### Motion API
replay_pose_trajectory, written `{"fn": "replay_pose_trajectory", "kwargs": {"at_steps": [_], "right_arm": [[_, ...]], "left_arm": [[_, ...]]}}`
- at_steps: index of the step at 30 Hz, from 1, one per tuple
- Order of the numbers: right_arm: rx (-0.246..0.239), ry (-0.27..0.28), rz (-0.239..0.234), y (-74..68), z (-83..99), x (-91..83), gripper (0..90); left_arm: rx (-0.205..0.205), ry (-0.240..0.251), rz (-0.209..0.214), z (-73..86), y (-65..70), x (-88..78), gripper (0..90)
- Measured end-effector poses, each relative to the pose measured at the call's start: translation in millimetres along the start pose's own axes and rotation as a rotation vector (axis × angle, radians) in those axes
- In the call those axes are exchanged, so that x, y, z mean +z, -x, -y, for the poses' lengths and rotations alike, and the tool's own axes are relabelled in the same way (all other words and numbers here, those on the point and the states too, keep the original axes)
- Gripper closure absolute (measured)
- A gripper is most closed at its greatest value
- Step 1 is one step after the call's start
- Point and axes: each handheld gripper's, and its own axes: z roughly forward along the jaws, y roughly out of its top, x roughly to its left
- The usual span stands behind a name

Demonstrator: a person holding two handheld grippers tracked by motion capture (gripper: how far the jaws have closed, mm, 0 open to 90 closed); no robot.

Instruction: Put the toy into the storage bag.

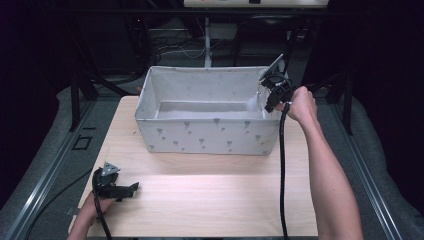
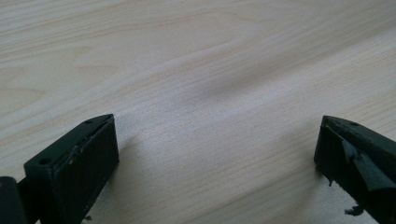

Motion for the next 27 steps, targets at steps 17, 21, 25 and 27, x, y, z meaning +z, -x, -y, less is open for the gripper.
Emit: {"fn": "replay_pose_trajectory", "kwargs": {"at_steps": [17, 21, 25, 27], "right_arm": [[0.016, -0.060, -0.044, 4.4, 2.0, 27.3, 87.7], [0.034, -0.072, -0.052, 5.9, 3.6, 28.7, 87.6], [0.049, -0.080, -0.055, 7.5, 6.5, 33.1, 87.6], [0.045, -0.074, -0.056, 8.4, 7.0, 34.1, 87.6]], "left_arm": [[0.000, 0.000, 0.000, 0.0, 0.0, 0.0, 0.0], [0.000, 0.000, 0.000, 0.0, 0.0, 0.0, 0.0], [0.000, 0.000, 0.000, 0.1, 0.0, 0.0, 0.0], [0.000, 0.000, 0.000, 0.1, 0.1, 0.0, 0.0]]}}
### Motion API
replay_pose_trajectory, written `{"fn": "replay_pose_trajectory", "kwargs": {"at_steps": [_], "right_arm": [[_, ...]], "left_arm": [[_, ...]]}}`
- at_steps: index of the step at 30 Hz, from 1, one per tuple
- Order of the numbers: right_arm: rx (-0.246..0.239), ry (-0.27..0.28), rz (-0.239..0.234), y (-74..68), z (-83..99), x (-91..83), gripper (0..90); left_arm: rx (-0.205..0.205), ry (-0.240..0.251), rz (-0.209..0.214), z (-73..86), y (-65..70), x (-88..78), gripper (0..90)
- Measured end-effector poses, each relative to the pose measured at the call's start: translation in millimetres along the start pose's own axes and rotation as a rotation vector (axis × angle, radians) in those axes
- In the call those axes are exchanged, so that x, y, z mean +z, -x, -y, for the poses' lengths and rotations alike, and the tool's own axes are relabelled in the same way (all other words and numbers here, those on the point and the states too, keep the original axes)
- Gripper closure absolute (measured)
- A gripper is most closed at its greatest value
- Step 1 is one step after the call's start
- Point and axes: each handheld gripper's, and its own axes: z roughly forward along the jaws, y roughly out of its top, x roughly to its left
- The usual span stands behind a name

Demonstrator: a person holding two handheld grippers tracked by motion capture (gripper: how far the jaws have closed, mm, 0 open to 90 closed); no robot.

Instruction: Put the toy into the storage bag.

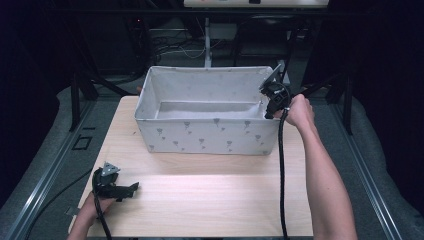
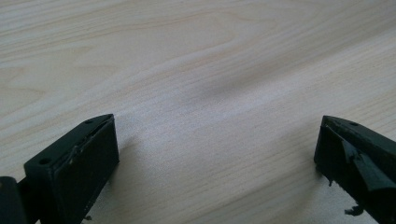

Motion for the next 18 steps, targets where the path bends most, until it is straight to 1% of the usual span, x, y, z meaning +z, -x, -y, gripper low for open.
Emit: {"fn": "replay_pose_trajectory", "kwargs": {"at_steps": [3, 6, 7, 8, 10, 11, 12, 13, 15, 16, 17, 18], "right_arm": [[0.001, -0.008, -0.003, 0.8, 0.0, -0.6, 87.5], [0.012, 0.001, -0.009, 0.7, 0.8, -0.7, 87.1], [0.011, 0.003, -0.007, 0.9, 1.0, -1.9, 86.6], [0.022, 0.016, -0.011, 1.0, 1.6, -5.0, 84.3], [0.017, 0.023, -0.012, 2.3, 2.0, -11.0, 82.3], [0.017, 0.023, -0.012, 2.3, 2.0, -11.0, 82.3], [0.017, 0.037, -0.004, 2.4, 2.7, -17.7, 80.3], [0.017, 0.037, -0.004, 2.4, 2.7, -17.7, 80.3], [0.014, 0.052, -0.004, 2.0, 3.1, -24.7, 77.6], [0.016, 0.071, 0.000, 0.4, 3.2, -33.1, 74.7], [0.016, 0.071, 0.000, 0.4, 3.2, -33.1, 74.7], [0.011, 0.091, 0.009, -1.1, 3.4, -42.8, 70.5]], "left_arm": [[0.000, 0.000, 0.000, 0.0, 0.0, 0.0, 0.0], [0.000, 0.000, 0.000, 0.0, 0.0, 0.0, 0.0], [0.000, 0.000, 0.000, 0.0, 0.0, 0.0, 0.0], [0.000, 0.000, 0.000, 0.0, 0.0, 0.0, 0.0], [0.000, 0.000, 0.000, 0.0, 0.0, 0.0, 0.0], [0.000, 0.000, 0.000, 0.0, 0.0, 0.0, 0.0], [0.000, 0.000, 0.000, 0.0, 0.0, 0.0, 0.0], [0.000, 0.000, 0.000, 0.0, 0.0, 0.0, 0.0], [0.000, 0.000, 0.000, 0.0, 0.0, 0.0, 0.0], [0.000, 0.000, 0.000, 0.0, 0.1, 0.0, 0.0], [0.000, 0.000, 0.000, 0.0, 0.1, 0.0, 0.0], [-0.001, 0.000, 0.000, 0.0, 0.1, 0.0, 0.0]]}}
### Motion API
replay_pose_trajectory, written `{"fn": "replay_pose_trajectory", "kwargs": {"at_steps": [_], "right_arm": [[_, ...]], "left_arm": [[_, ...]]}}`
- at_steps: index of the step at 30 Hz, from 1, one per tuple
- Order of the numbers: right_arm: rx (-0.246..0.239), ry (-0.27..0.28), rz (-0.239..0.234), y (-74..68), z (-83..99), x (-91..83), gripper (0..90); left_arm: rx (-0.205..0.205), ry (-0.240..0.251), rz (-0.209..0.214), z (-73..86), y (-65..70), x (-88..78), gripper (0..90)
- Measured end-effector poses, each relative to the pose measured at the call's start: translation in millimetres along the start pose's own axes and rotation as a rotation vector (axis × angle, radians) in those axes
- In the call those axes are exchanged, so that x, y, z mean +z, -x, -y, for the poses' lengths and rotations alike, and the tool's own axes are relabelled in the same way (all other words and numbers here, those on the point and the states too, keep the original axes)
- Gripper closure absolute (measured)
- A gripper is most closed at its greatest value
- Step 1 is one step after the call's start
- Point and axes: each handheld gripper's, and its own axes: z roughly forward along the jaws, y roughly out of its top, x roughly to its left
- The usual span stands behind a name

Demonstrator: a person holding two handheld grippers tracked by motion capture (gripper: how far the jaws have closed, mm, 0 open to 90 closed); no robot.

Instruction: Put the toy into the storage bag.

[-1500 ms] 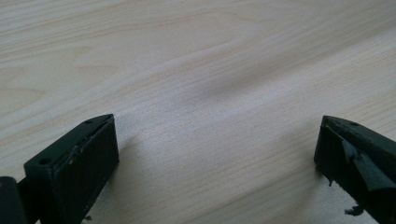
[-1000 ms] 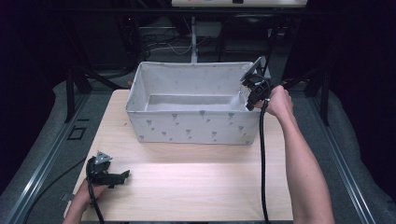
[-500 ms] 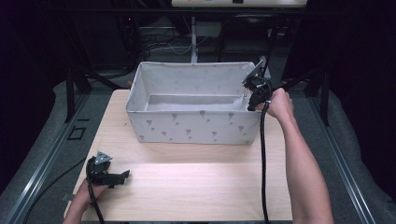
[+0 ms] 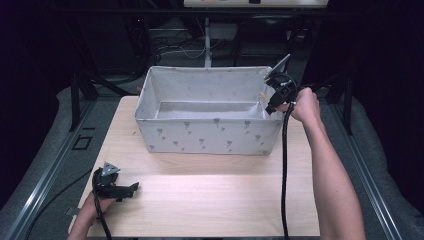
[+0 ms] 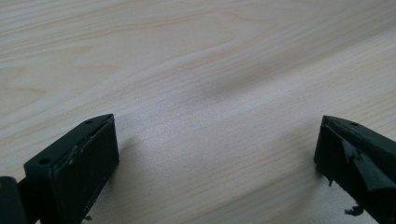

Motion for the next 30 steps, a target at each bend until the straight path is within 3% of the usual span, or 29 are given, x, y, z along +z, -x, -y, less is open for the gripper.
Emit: {"fn": "replay_pose_trajectory", "kwargs": {"at_steps": [9, 12, 16, 25, 30], "right_arm": [[0.013, 0.053, -0.007, -2.5, 0.8, -28.8, 58.0], [0.009, 0.089, -0.012, -8.9, 3.4, -43.6, 53.2], [-0.010, 0.095, -0.010, -18.5, 6.3, -53.0, 46.3], [-0.040, 0.139, -0.023, -35.8, 23.9, -67.0, 32.7], [-0.073, 0.125, -0.007, -48.5, 35.3, -68.0, 25.1]], "left_arm": [[0.000, 0.000, 0.000, 0.0, 0.0, 0.0, 0.0], [0.000, 0.000, 0.000, 0.0, 0.0, 0.0, 0.0], [0.000, 0.000, -0.001, 0.1, 0.0, -0.1, 0.0], [-0.003, 0.005, -0.005, 0.4, 0.4, 0.3, 0.0], [-0.003, 0.004, -0.005, 0.4, 0.4, 0.3, 0.0]]}}
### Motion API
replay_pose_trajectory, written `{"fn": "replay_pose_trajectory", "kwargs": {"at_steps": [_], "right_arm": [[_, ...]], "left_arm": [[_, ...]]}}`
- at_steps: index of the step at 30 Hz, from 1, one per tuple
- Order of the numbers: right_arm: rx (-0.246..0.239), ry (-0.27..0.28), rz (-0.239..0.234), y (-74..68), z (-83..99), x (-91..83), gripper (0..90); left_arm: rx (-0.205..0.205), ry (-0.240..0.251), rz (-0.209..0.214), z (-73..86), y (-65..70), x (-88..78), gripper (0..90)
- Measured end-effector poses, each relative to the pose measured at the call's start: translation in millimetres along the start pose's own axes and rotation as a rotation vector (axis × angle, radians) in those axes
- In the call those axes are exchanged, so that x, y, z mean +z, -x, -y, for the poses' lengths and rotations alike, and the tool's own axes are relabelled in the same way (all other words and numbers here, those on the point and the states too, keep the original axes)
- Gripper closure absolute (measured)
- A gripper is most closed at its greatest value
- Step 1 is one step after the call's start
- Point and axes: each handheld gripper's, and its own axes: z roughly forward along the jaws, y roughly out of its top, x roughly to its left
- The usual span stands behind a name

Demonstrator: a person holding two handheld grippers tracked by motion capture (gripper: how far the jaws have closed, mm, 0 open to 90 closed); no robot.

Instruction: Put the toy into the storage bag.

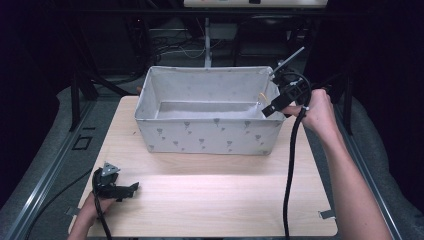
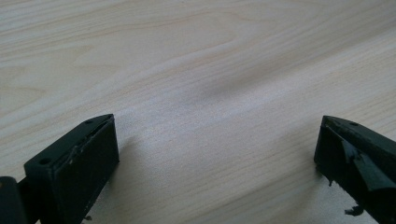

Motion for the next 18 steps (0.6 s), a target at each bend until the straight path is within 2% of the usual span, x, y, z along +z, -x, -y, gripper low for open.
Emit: {"fn": "replay_pose_trajectory", "kwargs": {"at_steps": [5, 13, 14, 18], "right_arm": [[-0.021, -0.001, 0.000, -9.8, 11.2, 2.8, 15.9], [-0.045, 0.012, -0.022, -22.5, 24.2, 8.9, 12.3], [-0.054, 0.021, -0.028, -26.3, 28.0, 11.0, 9.3], [-0.066, 0.021, -0.033, -32.4, 34.3, 15.5, 6.5]], "left_arm": [[0.000, 0.001, -0.002, 0.0, 0.0, 0.0, 0.0], [-0.001, 0.002, -0.001, 0.1, 0.1, 0.0, 0.0], [0.000, 0.001, -0.001, 0.0, 0.1, 0.0, 0.0], [0.001, -0.003, 0.002, -0.1, -0.1, -0.3, 0.0]]}}
